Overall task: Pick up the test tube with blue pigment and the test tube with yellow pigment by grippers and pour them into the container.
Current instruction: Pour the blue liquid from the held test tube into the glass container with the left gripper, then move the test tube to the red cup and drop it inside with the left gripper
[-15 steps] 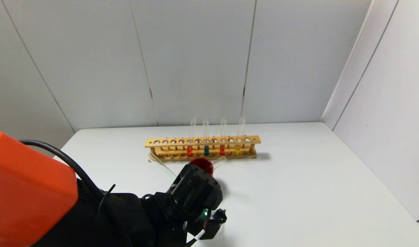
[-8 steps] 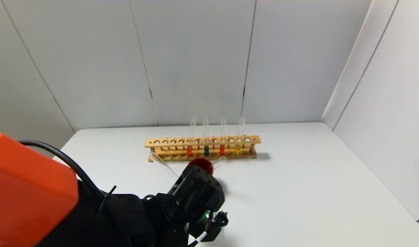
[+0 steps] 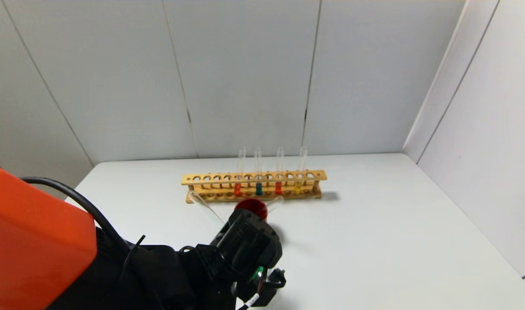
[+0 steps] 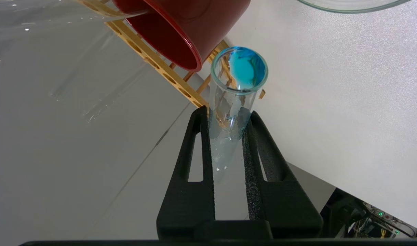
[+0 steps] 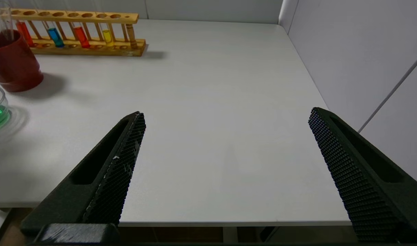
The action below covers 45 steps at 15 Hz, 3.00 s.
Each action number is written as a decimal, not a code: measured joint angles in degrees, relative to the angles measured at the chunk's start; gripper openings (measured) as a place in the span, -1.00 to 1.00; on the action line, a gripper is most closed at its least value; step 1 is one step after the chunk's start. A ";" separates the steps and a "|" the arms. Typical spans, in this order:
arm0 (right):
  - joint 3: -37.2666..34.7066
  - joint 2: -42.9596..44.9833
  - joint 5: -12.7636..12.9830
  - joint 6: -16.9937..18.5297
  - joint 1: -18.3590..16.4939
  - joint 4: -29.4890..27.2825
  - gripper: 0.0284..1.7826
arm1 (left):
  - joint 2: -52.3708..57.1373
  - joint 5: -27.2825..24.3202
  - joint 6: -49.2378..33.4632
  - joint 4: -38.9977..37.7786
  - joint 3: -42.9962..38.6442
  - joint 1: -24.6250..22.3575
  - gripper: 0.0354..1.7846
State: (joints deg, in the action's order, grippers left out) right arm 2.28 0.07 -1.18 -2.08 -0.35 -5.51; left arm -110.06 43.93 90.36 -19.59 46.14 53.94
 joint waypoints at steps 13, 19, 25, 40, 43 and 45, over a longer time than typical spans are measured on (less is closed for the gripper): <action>0.00 0.00 0.00 0.00 0.00 0.00 0.95 | -0.59 3.15 1.68 0.02 -0.02 1.57 -0.69; 0.00 0.00 0.00 0.00 0.00 0.00 0.95 | -0.55 3.17 1.68 -0.06 -0.12 1.84 -0.69; 0.00 0.00 -0.02 0.00 0.00 0.00 0.95 | 3.28 3.77 0.22 -4.83 -0.26 5.64 -0.69; 0.00 0.00 -0.02 0.00 0.00 0.00 0.95 | 10.23 2.80 -57.23 -7.23 -6.40 -0.04 -0.69; 0.00 0.00 -0.02 0.00 0.00 0.00 0.95 | 9.56 -1.13 -71.49 -12.18 -2.27 -0.04 -0.69; 0.00 0.00 -0.02 0.00 0.00 0.00 0.95 | 9.59 -1.60 -77.13 -14.71 -0.44 -0.89 -0.69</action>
State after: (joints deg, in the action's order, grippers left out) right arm 2.28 0.07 -1.21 -2.08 -0.35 -5.51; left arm -100.46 42.34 13.23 -34.30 45.70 53.05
